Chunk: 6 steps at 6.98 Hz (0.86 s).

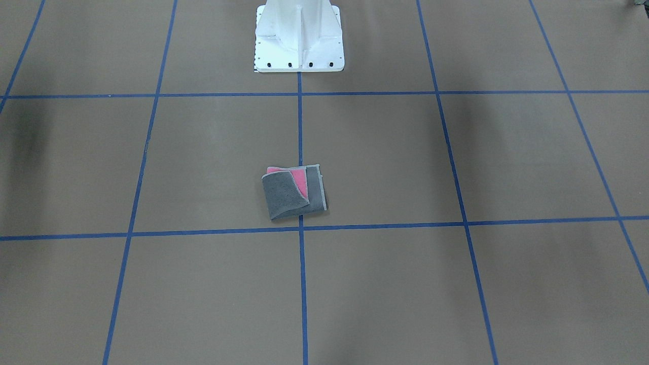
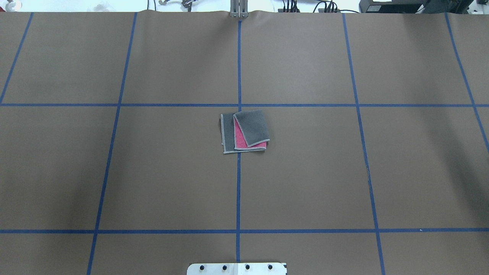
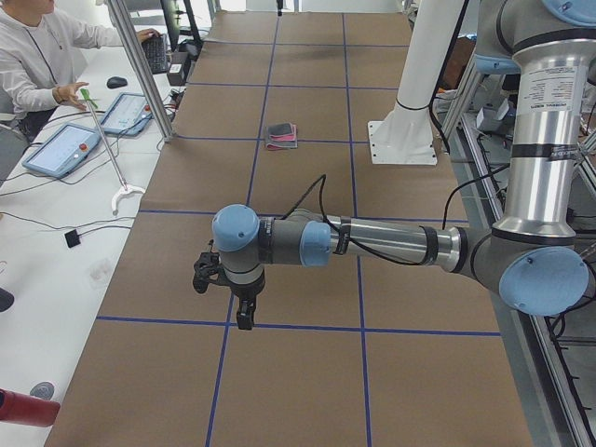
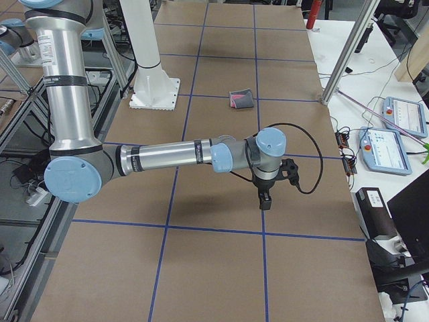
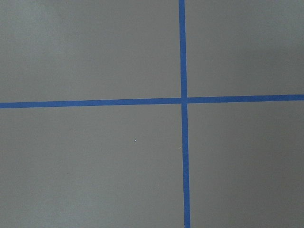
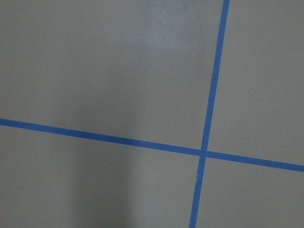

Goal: Fold towel twice with both arms

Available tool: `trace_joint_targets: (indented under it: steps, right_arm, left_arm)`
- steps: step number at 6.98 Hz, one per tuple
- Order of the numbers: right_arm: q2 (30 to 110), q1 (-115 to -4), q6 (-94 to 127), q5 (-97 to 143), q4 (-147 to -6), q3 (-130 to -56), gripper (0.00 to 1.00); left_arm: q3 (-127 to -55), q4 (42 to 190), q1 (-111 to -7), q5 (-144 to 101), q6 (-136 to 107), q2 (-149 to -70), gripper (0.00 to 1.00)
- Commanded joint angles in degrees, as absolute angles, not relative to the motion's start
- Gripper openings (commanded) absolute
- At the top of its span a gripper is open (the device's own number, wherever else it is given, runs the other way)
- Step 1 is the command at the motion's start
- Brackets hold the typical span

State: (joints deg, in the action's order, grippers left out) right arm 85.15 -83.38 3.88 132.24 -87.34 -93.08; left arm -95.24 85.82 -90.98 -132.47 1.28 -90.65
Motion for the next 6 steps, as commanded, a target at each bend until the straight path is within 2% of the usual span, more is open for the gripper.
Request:
trace_joint_targets:
  steps: [1,6]
  right_arm:
    - [86.5,-83.4,3.3,131.7,-87.2,-93.2,1.0]
    - [88.0,-83.4,3.6,132.4,-87.3,-93.3,1.0]
  left_arm:
    - [-95.3,85.9,-91.0,-132.5,1.2,-90.6,1.0]
    - [-95.0,85.8,-91.0,-132.5,1.2,-90.4,1.0]
